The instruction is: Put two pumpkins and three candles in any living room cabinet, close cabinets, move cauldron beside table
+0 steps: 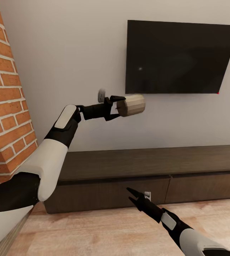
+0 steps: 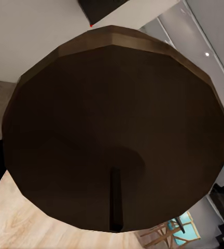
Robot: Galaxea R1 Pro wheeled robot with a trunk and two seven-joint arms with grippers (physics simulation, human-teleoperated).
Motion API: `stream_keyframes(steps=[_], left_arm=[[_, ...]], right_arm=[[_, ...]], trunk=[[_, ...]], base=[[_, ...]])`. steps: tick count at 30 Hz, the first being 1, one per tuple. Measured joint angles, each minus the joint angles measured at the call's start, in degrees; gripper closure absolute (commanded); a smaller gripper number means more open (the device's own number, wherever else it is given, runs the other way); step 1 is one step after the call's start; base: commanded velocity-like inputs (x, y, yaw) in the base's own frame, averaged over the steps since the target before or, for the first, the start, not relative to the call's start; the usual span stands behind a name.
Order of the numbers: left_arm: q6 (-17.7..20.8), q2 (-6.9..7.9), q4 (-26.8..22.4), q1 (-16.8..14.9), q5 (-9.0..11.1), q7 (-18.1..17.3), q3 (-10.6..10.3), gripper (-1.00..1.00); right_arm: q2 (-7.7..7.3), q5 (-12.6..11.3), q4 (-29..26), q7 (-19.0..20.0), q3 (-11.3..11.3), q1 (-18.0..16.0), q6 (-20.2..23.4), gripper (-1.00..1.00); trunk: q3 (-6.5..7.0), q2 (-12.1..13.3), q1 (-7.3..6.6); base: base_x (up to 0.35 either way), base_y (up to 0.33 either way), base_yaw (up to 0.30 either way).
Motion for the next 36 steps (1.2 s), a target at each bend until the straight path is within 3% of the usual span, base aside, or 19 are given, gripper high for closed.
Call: stream_keyframes(steps=[7, 12, 15, 19, 24, 30, 36], left_arm=[[-0.1, -0.04, -0.5, 0.1, -0.7, -0.7, 0.0, 1.00], [-0.1, -0.07, -0.6, 0.2, -0.4, -0.7, 0.0, 1.00], [-0.2, -0.14, -0.6, 0.2, -0.4, -0.7, 0.0, 1.00], [-0.2, -0.35, -0.6, 0.2, -0.4, -0.6, -0.3, 1.00], [-0.2, -0.46, -0.6, 0.2, -0.3, -1.2, -0.4, 1.00], [-0.2, -0.48, -0.6, 0.3, 0.0, -5.2, -0.5, 1.00], [-0.3, -0.46, -0.6, 0.3, -0.3, -5.8, -0.6, 1.00]], right_arm=[[-0.61, -1.1, 1.7, 1.3, -0.1, 0.1, -0.1, -1.00], [-0.70, -8.0, 1.8, 0.3, -0.2, 0.1, -0.4, -1.00], [-1.02, -10.6, 1.8, -3.5, -0.1, 0.1, -0.4, -1.00], [-1.37, -11.4, 1.8, -6.4, -0.1, 0.1, -0.4, -1.00], [-1.52, -11.6, 1.7, -7.3, -0.1, 0.1, -0.5, -1.00], [-1.48, -11.8, 1.4, -7.1, -0.1, 0.1, -0.6, -1.00], [-1.52, -11.9, 1.2, -4.5, -0.2, 0.1, -0.6, -1.00]], trunk=[[0.00, 0.0, 0.01], [0.00, 0.0, 0.02], [0.00, 0.0, 0.02], [0.00, 0.0, 0.02], [0.00, 0.0, 0.02], [0.00, 0.0, 0.02], [-0.66, 0.0, 0.11]], base=[[0.223, 0.022, 0.000], [0.025, 0.001, 0.000], [0.004, 0.000, 0.000], [0.001, 0.000, 0.000], [0.000, 0.000, 0.000], [0.000, 0.000, 0.000], [0.000, 0.000, 0.000]])
